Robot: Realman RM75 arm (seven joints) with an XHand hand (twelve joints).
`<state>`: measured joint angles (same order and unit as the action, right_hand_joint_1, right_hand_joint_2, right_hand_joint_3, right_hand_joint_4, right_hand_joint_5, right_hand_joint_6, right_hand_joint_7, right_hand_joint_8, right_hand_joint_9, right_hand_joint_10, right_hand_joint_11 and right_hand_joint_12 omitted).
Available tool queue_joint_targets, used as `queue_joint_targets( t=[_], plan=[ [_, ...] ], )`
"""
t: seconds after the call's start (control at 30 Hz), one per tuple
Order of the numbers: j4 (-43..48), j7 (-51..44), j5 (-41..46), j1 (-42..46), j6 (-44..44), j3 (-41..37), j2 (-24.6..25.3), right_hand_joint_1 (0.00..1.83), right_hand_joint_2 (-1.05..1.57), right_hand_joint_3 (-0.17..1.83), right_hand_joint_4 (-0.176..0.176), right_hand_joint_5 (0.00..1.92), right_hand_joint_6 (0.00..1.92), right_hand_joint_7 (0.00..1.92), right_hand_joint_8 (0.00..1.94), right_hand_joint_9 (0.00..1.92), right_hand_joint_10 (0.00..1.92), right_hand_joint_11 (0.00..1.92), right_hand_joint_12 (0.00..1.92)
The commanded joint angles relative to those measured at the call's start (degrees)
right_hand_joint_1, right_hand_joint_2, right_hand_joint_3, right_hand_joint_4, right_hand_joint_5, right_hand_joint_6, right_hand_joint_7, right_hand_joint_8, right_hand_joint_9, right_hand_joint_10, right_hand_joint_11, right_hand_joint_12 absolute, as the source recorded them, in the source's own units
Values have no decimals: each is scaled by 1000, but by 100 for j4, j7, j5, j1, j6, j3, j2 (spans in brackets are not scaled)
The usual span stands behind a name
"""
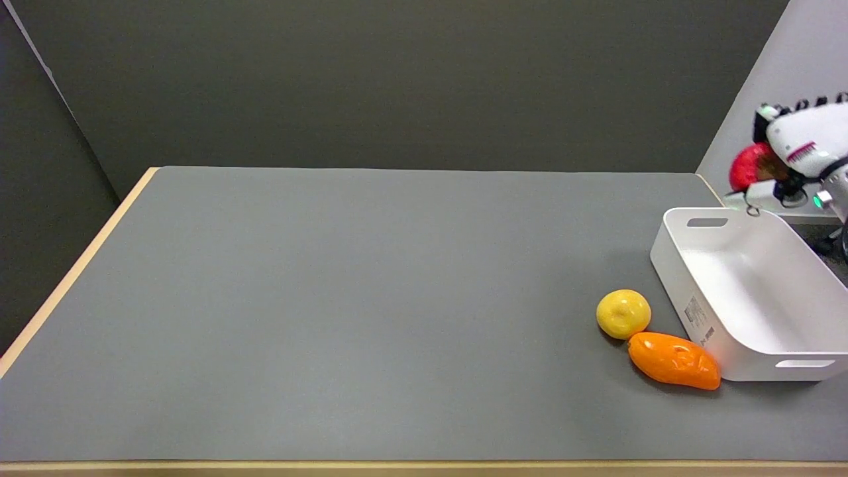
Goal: Place tomato into white box.
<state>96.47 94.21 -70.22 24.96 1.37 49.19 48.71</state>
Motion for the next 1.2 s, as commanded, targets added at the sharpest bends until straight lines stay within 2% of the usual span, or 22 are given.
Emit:
queue_joint_targets(
  t=[0.03, 0.3, 0.37, 0.83, 0.87, 0.9, 0.93, 1.0, 1.13, 1.2],
  plan=[
    [-410, 171, 0, 648, -352, -65, 310, 1341, 1062, 321, -143, 646, 1567, 886, 1250, 743, 1421, 679, 1689],
    [-519, 171, 0, 600, -320, 396, 278, 1341, 1062, 321, -142, 646, 1567, 885, 1251, 743, 1422, 679, 1689],
    [-602, 180, 0, 592, -320, 463, 278, 1158, 1100, 327, -42, 618, 1590, 852, 1284, 838, 1328, 705, 1700],
    [-420, 274, -71, 599, -457, 495, 309, 1159, 1107, 311, -43, 616, 1587, 851, 1279, 801, 1313, 661, 1682],
    [-525, 191, -57, 548, -527, 494, 301, 1147, 1120, 287, -35, 615, 1581, 843, 1263, 777, 1300, 641, 1679],
    [-351, 316, -72, 608, -594, 495, 327, 972, 1123, 333, 87, 631, 1561, 778, 1117, 736, 1284, 616, 1679],
    [-326, 329, -72, 609, -621, 495, 334, 824, 1095, 410, 169, 620, 1493, 712, 977, 688, 1254, 586, 1671],
    [-268, 435, -72, 625, -699, 493, 343, 605, 732, 917, 88, 356, 865, 495, 596, 499, 1031, 452, 1566],
    [-129, 531, -72, 689, -737, 438, 383, 422, 697, 896, 82, 256, 554, 331, 407, 314, 807, 276, 1380],
    [-81, 531, -72, 720, -768, 430, 406, 356, 650, 975, 91, 221, 516, 265, 380, 260, 720, 241, 1304]
  ],
)
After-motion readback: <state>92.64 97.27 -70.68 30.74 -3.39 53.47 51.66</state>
